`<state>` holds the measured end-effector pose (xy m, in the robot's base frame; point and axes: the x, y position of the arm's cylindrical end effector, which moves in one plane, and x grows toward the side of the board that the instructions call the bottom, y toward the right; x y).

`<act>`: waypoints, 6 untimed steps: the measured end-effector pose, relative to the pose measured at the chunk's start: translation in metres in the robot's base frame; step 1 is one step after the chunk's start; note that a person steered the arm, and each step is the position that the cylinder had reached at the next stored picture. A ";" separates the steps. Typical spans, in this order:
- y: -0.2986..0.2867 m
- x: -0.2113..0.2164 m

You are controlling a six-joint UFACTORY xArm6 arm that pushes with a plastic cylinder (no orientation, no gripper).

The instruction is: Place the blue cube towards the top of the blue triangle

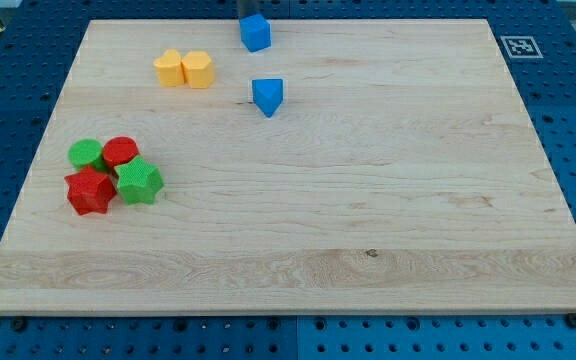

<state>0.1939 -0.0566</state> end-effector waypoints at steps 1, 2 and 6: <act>0.008 0.000; 0.016 0.006; 0.007 0.059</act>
<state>0.2534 -0.0496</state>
